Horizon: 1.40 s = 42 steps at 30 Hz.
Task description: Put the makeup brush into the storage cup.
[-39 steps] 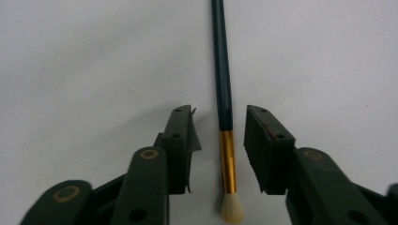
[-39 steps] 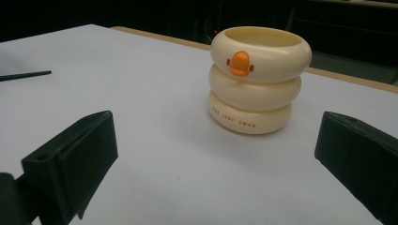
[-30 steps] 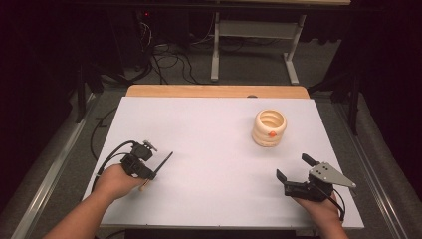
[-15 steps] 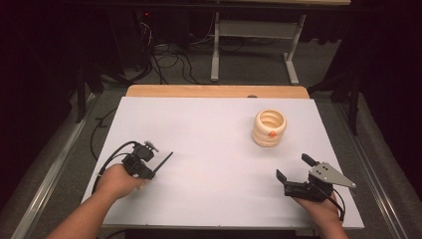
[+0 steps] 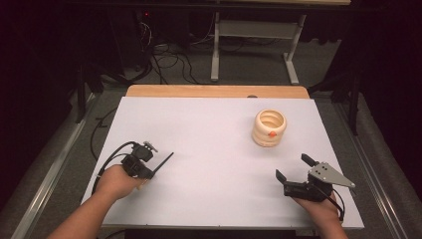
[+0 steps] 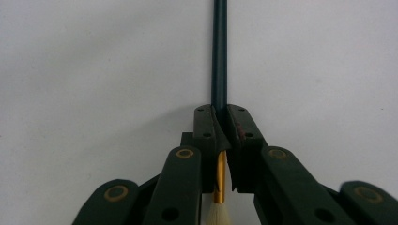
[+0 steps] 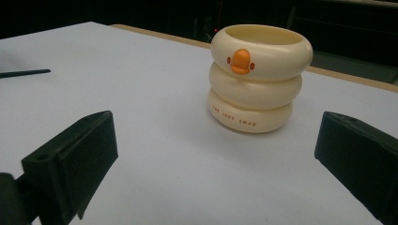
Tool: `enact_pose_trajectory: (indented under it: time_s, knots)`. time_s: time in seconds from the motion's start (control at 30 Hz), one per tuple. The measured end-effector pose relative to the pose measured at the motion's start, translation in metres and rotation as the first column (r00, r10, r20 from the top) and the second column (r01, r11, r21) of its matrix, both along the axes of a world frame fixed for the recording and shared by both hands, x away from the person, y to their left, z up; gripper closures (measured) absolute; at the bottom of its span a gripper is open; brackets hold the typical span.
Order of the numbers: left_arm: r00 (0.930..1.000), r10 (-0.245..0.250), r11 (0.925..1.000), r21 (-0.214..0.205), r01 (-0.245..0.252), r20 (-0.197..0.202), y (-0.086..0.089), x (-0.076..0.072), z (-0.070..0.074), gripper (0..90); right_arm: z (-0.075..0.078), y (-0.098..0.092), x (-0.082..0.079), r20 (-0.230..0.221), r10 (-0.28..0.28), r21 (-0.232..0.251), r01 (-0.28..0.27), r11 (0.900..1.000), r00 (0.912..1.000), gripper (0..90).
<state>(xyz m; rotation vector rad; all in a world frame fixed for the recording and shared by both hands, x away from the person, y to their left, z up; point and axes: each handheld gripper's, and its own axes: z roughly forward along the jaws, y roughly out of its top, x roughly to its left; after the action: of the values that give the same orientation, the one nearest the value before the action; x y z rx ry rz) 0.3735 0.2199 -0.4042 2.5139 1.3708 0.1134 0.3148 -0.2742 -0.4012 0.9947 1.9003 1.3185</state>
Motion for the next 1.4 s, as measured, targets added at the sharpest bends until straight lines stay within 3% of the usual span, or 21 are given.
enact_pose_trajectory:
  time_s: [0.37,0.47,0.6,0.73,0.93,1.1,1.4]
  knots:
    - [0.9998,-0.014,0.9998,-0.012,0.014,0.017,0.003,-0.002,-0.001,83.3,0.0,0.001,0.0,-0.002,-0.003,-0.002,0.003,1.0,1.0,0.8]
    - [0.9997,0.002,0.9991,-0.042,-0.001,0.025,0.006,-0.003,-0.002,83.4,0.0,0.001,0.0,0.001,0.0,-0.006,0.0,1.0,1.0,0.8]
    - [0.9991,-0.009,0.9997,-0.021,0.01,0.042,0.003,-0.005,-0.001,83.4,0.0,0.0,0.0,0.003,-0.001,-0.008,0.001,1.0,1.0,0.9]
    - [0.9994,-0.008,0.9989,-0.046,0.009,0.035,0.005,-0.006,0.003,83.4,0.001,-0.001,0.0,0.007,-0.003,-0.008,0.004,1.0,1.0,0.9]
    - [0.997,-0.054,0.9974,-0.046,0.056,0.056,-0.001,-0.01,0.024,83.4,0.001,-0.001,0.0,0.006,-0.003,-0.008,0.003,1.0,1.0,0.8]
    - [0.9935,-0.099,0.9935,-0.051,0.102,0.056,-0.01,-0.011,0.036,83.4,0.001,-0.001,0.0,0.009,-0.004,-0.002,0.004,1.0,1.0,0.8]
    - [0.9882,-0.137,0.9885,-0.055,0.141,0.069,-0.021,-0.012,0.051,83.4,0.001,-0.001,0.0,0.008,0.0,-0.004,0.0,1.0,1.0,0.8]
